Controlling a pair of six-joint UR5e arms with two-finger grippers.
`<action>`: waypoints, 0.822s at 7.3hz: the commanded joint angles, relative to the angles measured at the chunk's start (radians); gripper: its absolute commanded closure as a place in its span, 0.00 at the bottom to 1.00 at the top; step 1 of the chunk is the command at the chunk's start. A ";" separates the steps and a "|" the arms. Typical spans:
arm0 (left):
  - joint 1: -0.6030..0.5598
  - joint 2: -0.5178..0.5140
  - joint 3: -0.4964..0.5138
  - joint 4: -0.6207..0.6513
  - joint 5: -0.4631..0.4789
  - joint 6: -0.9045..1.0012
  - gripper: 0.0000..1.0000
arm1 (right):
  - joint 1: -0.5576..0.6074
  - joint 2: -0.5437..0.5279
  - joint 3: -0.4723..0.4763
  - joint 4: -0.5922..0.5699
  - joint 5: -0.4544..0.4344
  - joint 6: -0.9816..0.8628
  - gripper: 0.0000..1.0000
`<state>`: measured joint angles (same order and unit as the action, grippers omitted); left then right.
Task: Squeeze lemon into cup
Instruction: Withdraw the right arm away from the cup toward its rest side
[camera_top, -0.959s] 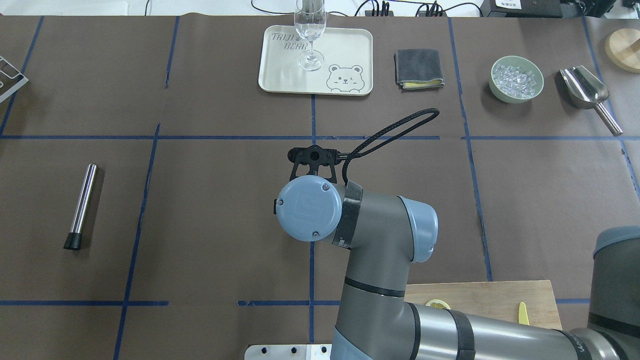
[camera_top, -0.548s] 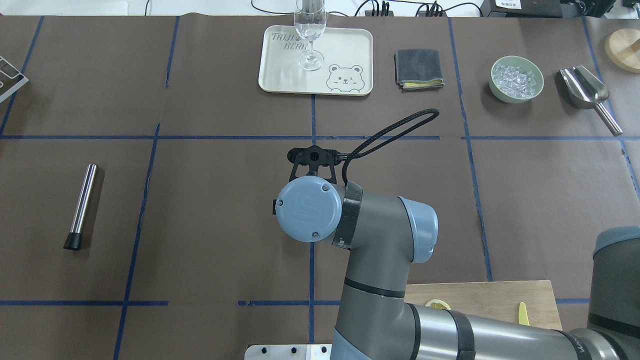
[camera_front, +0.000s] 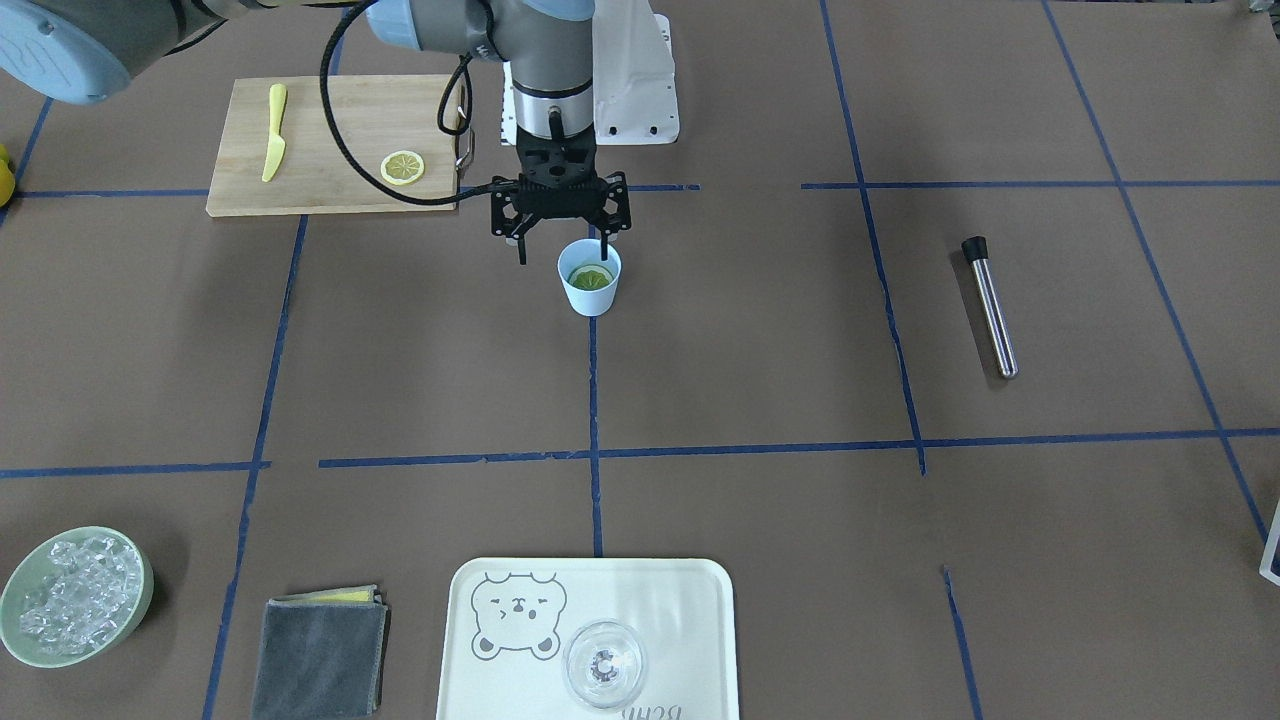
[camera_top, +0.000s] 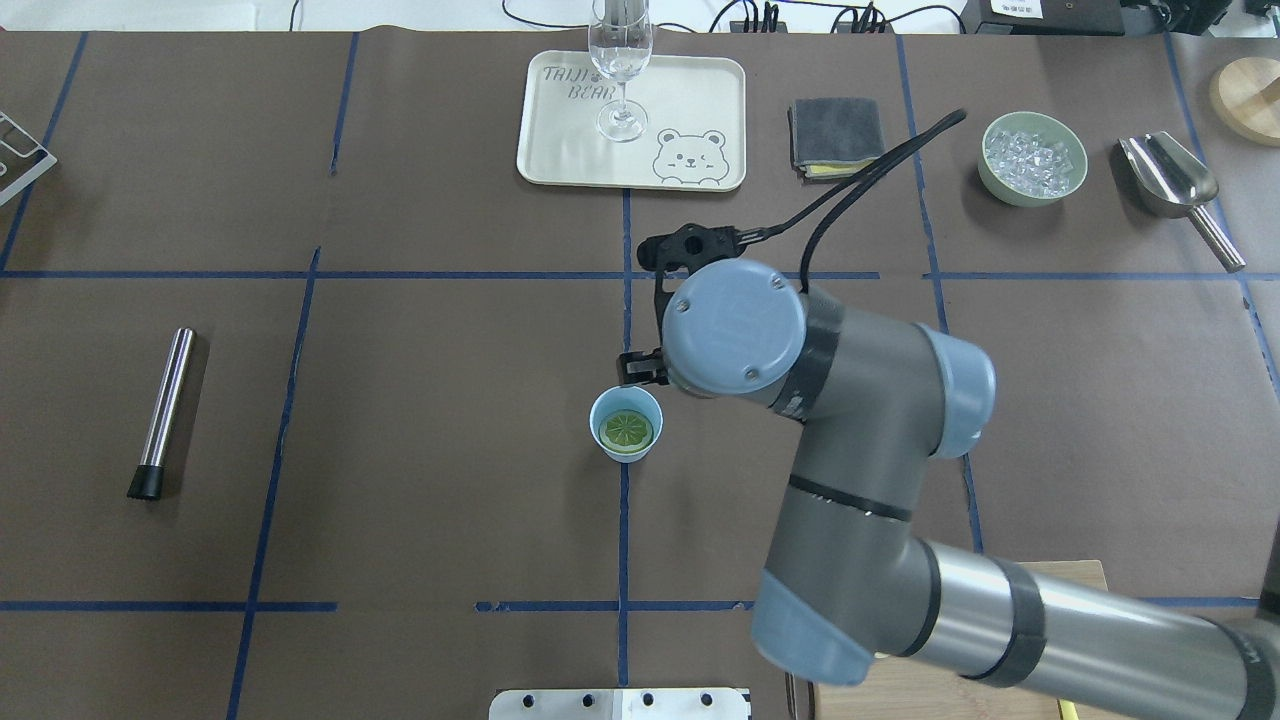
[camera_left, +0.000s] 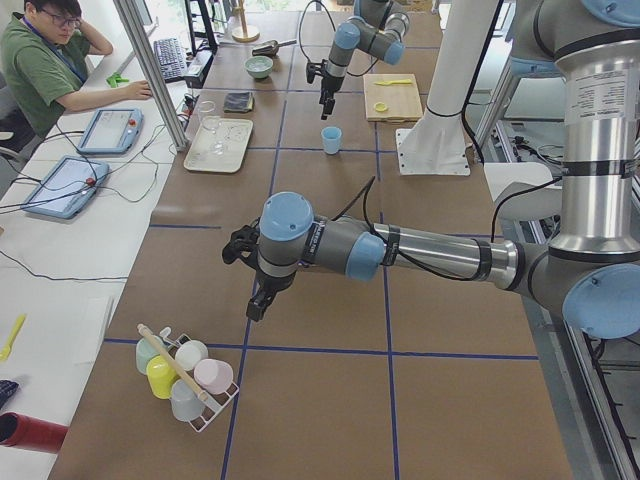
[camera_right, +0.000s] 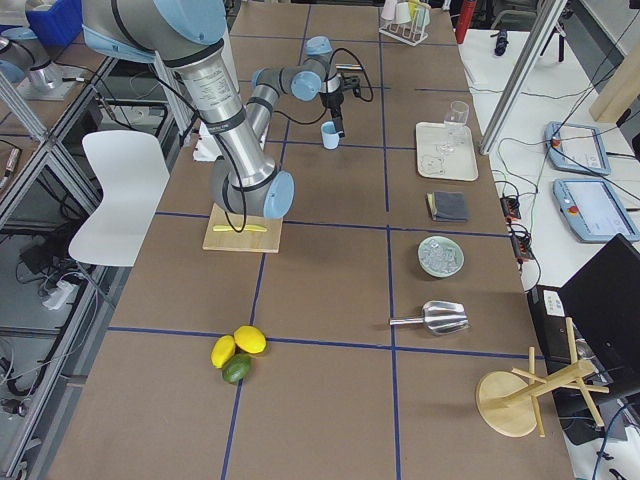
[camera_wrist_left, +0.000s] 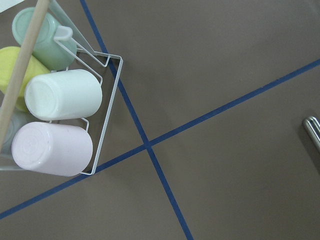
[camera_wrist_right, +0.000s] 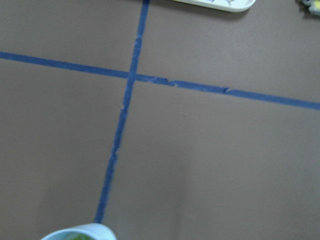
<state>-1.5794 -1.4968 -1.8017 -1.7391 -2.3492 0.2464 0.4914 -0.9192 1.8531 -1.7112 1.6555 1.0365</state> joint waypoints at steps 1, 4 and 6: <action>-0.001 -0.023 -0.013 -0.108 -0.004 -0.001 0.00 | 0.200 -0.081 0.028 0.004 0.172 -0.272 0.00; -0.001 -0.026 0.055 -0.388 -0.037 -0.074 0.00 | 0.448 -0.266 0.017 0.109 0.372 -0.452 0.00; 0.013 0.016 0.045 -0.500 -0.041 -0.117 0.00 | 0.533 -0.376 -0.008 0.140 0.394 -0.630 0.00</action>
<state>-1.5760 -1.5117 -1.7541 -2.1746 -2.3861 0.1752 0.9638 -1.2207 1.8609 -1.5883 2.0275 0.5260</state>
